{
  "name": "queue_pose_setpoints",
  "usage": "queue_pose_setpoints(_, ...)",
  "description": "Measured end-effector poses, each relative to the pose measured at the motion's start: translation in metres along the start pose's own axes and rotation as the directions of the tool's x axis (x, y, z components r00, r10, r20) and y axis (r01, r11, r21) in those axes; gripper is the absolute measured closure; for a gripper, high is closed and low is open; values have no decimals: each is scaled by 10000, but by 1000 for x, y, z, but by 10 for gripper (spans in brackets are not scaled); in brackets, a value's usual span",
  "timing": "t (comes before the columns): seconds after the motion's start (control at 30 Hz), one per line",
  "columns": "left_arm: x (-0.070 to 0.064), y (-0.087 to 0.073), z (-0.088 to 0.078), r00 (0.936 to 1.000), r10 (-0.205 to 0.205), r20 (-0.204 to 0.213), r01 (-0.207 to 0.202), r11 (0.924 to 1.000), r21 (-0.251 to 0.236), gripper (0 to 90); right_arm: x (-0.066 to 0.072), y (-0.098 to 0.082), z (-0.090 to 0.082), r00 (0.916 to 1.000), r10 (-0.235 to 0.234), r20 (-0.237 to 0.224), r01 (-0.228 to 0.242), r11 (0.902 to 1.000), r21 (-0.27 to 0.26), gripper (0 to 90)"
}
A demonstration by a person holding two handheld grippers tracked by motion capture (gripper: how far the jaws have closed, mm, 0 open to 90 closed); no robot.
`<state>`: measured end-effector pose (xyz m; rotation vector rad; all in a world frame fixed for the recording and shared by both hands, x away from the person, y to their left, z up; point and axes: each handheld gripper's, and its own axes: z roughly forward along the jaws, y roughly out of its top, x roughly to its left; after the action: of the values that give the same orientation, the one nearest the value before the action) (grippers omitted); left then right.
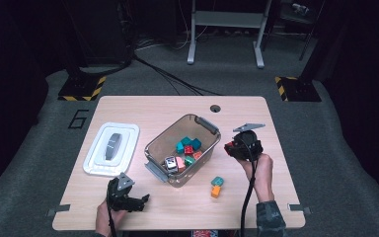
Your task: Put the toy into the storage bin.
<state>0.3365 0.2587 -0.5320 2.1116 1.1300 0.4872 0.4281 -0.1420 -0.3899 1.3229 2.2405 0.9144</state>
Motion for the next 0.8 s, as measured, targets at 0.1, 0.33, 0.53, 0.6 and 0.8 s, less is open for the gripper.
queue_pose_setpoints(0.1,0,0,0,10000,-32,-1,32,10000,-25,5,0,4,-3,10000,-70,21,70,9999,-84,672)
queue_pose_setpoints(0.33,0,0,0,10000,2,2,-2,10000,-4,6,4,20,-13,9999,-147,56,149,9991,-403,672)
queue_pose_setpoints(0.53,0,0,0,10000,1,4,-1,10000,0,6,11,34,-17,9987,-491,101,496,9971,-577,672)
queue_pose_setpoints(0.6,0,0,0,10000,-3,6,3,10000,-7,6,13,39,-18,9983,-576,91,580,9965,-604,672)
queue_pose_setpoints(0.8,0,0,0,10000,-2,6,2,10000,-3,6,21,53,-12,9959,-900,81,903,9936,-672,672)
